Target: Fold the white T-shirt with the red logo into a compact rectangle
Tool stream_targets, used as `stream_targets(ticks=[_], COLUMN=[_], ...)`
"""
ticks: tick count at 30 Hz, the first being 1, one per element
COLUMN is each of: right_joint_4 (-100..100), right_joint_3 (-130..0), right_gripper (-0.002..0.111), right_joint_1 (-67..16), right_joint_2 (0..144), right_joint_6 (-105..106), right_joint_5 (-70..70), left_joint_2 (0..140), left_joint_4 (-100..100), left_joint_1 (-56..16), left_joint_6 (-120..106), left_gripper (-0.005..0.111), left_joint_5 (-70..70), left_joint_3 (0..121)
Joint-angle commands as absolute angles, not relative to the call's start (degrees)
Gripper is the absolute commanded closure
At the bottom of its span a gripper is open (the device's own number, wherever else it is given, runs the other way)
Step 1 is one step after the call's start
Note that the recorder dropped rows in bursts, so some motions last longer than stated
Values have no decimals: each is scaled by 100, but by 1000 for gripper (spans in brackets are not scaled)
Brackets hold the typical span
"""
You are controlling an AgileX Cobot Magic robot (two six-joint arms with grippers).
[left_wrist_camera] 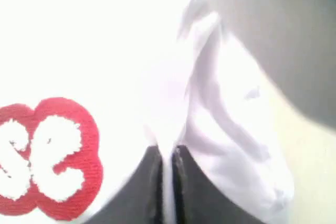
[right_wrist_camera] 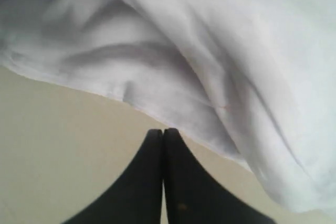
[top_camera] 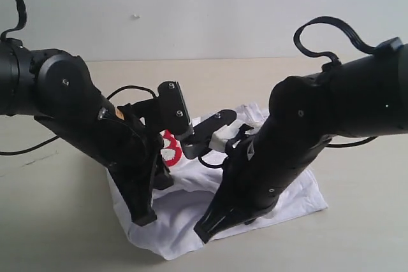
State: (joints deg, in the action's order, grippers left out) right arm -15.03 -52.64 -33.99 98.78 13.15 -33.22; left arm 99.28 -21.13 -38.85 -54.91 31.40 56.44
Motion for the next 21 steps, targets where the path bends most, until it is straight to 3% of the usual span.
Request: stream_targets(ticks=[1,21], right_joint_4=[-1160,807], right_joint_3=[-5351,-5351], right_gripper=[108,108], right_joint_1=[-3400,-3227], right_joint_2=[9516,9294], right_joint_6=[1236,-693], right_joint_5=[-3551,-3504], left_joint_2=[10067,10067], left_joint_4=[-1859,-2048], left_joint_1=[-3837,-3769], left_joint_6=[-5531,-5662], left_gripper=[107,107], left_joint_5=[3504,3225], left_joint_3=[5537,5052])
